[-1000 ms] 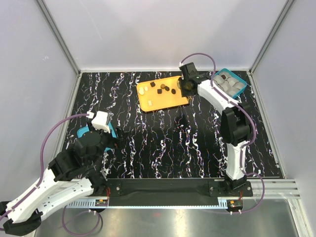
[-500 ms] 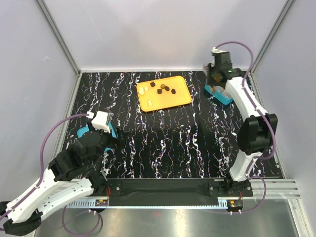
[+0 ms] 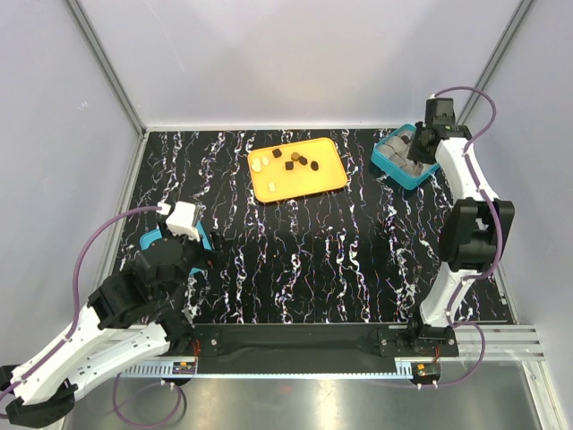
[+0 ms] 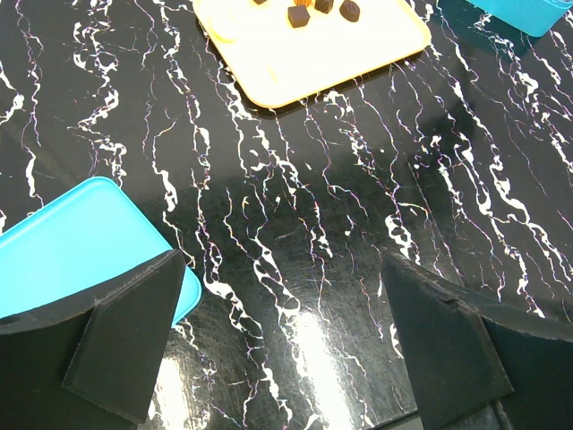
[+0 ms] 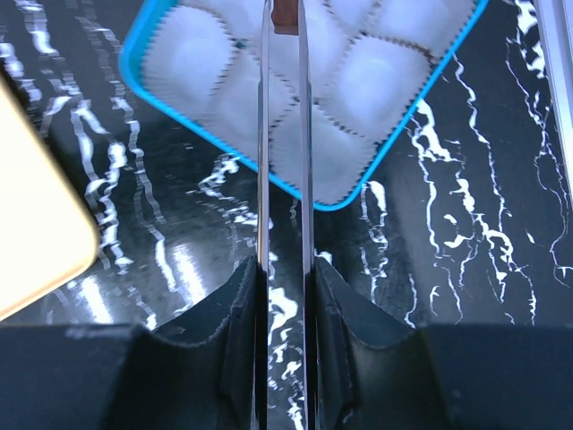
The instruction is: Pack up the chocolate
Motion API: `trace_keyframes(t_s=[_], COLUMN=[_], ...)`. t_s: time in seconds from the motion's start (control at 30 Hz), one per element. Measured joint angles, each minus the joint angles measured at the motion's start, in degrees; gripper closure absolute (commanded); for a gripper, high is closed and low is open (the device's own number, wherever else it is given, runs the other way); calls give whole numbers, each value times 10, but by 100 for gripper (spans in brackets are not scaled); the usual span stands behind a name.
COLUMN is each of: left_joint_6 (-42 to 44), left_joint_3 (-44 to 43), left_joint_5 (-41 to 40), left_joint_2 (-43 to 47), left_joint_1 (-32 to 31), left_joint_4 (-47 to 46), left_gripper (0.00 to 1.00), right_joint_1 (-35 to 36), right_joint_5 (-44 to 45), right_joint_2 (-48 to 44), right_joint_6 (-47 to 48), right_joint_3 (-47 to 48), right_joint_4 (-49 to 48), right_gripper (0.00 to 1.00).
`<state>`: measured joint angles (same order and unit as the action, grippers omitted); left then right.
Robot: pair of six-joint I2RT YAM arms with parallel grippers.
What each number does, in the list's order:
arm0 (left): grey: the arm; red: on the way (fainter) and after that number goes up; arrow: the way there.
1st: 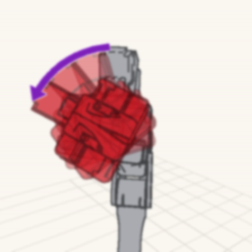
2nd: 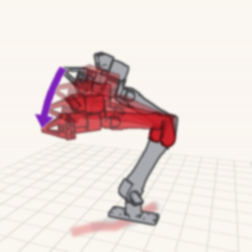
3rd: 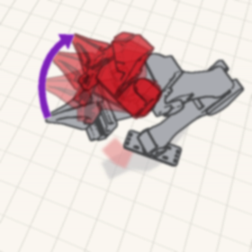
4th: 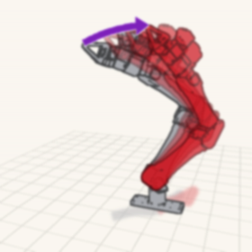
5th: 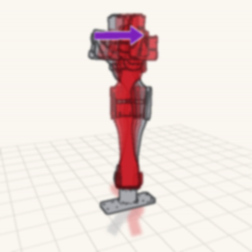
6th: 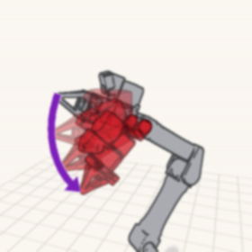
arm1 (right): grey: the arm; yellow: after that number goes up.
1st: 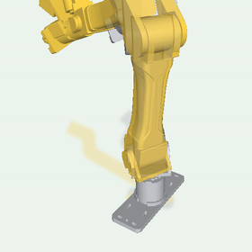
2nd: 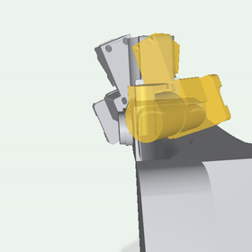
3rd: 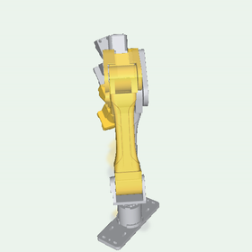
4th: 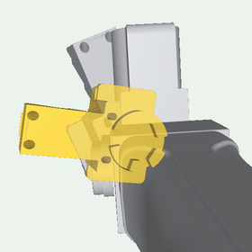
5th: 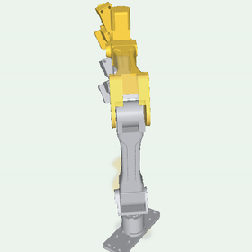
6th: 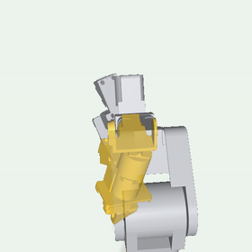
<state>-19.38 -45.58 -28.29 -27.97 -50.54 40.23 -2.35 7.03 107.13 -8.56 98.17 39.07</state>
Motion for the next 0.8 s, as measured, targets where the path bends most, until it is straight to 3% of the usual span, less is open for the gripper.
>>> trace_keyframes(t_s=[0.8], left_joint_6=[0], left_joint_3=[0], left_joint_5=[0], left_joint_2=[-7], left_joint_1=[0], left_joint_4=[0], left_gripper=[1], right_joint_1=[-24], right_joint_5=[30], right_joint_2=[107], right_joint_6=[8], right_joint_3=[70], right_joint_4=[7], right_gripper=[72])
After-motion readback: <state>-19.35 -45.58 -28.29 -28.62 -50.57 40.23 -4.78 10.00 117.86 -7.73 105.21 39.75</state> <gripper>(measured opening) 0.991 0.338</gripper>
